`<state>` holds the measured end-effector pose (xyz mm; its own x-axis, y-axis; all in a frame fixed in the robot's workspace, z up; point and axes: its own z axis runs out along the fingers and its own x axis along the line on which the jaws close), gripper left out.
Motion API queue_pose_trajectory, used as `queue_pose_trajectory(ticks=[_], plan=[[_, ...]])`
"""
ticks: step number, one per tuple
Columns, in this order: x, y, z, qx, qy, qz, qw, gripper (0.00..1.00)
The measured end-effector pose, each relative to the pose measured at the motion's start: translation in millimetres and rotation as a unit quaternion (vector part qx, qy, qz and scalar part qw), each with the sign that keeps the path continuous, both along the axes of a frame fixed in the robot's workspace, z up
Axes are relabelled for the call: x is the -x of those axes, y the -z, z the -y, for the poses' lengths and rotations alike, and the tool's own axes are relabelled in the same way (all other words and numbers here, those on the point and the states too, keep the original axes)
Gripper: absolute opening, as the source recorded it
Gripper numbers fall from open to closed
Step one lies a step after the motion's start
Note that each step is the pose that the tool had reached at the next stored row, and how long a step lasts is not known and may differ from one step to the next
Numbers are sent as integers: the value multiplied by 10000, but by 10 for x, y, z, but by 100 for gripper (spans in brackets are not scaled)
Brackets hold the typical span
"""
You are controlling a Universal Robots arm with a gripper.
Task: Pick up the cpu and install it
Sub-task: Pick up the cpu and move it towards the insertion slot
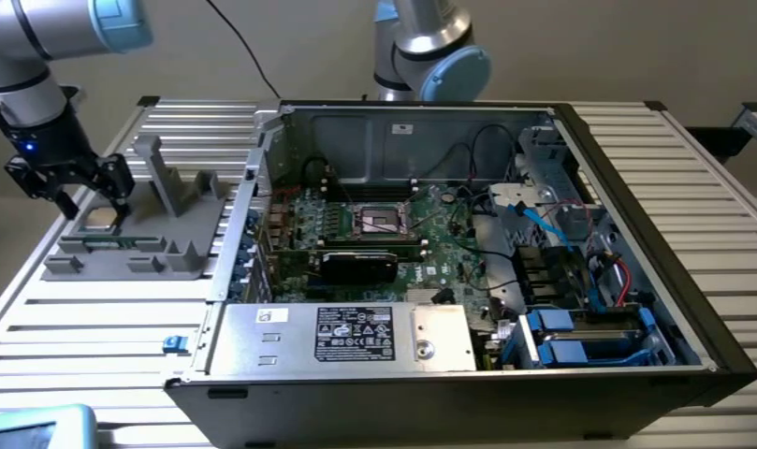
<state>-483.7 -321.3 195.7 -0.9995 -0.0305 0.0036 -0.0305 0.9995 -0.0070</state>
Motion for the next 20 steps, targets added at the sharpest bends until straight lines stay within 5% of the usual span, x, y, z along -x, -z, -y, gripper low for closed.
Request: queue_pose_trajectory(ticks=[2, 9, 20], plan=[[12, 4, -15, 1, 0, 58, 10000, 80], [43, 69, -22, 2, 0, 58, 10000, 80], [52, 100, -17, -13, 54, -9, 10000, 80]])
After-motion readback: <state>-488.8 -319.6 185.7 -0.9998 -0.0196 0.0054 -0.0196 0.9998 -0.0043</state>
